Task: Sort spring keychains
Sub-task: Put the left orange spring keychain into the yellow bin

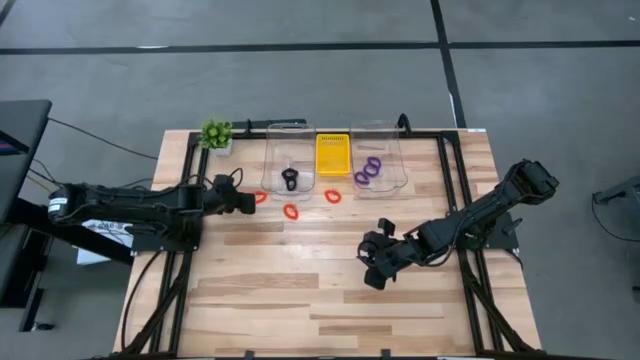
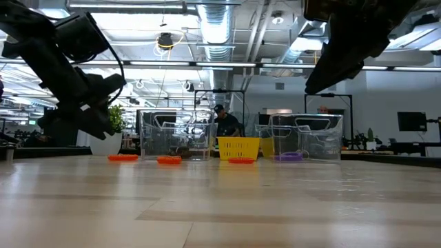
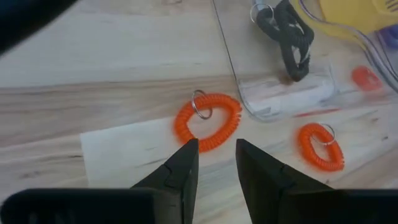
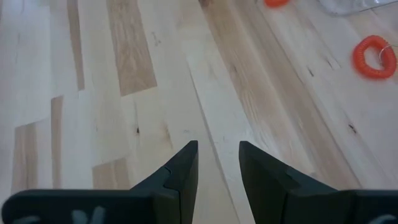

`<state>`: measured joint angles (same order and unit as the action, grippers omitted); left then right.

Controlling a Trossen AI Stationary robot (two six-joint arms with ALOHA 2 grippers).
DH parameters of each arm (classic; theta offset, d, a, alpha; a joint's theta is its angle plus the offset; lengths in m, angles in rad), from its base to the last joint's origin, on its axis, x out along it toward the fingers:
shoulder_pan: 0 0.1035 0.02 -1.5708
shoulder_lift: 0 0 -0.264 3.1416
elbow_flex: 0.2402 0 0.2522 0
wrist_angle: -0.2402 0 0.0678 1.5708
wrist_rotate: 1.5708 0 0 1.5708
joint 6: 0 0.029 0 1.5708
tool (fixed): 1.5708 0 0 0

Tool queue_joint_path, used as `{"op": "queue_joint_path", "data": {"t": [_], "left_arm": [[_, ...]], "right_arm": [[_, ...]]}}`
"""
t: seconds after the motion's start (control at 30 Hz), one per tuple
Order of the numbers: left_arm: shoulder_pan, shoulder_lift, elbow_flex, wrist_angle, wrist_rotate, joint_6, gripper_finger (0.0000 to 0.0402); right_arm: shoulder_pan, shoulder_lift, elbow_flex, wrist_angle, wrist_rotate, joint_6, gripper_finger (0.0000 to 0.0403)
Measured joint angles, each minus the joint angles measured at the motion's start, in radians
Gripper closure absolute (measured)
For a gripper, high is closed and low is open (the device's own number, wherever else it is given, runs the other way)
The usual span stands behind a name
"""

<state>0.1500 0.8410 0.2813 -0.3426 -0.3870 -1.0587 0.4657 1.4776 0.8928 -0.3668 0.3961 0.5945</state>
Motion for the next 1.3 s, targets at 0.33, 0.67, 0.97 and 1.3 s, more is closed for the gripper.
{"op": "queue_joint_path", "data": {"t": [0.33, 0.67, 0.97, 1.3], "left_arm": [[0.094, 0.023, 0.001, 0.038, 0.052, -0.020, 0.0298], [0.116, 0.201, 0.001, 0.140, 0.103, 0.075, 0.0298], [0.116, 0.302, 0.002, 0.229, 0.082, 0.144, 0.0298], [0.113, 0.364, 0.006, 0.231, 0.088, 0.267, 0.0298]], "right_arm": [[-0.003, 0.000, 0.000, -0.001, 0.025, -0.018, 0.0296], [-0.003, 0.000, 0.000, -0.001, 0.029, -0.020, 0.0296], [-0.003, 0.000, 0.000, -0.003, 0.027, -0.019, 0.0296], [-0.003, 0.000, 0.000, -0.007, 0.030, -0.019, 0.0296]]}}
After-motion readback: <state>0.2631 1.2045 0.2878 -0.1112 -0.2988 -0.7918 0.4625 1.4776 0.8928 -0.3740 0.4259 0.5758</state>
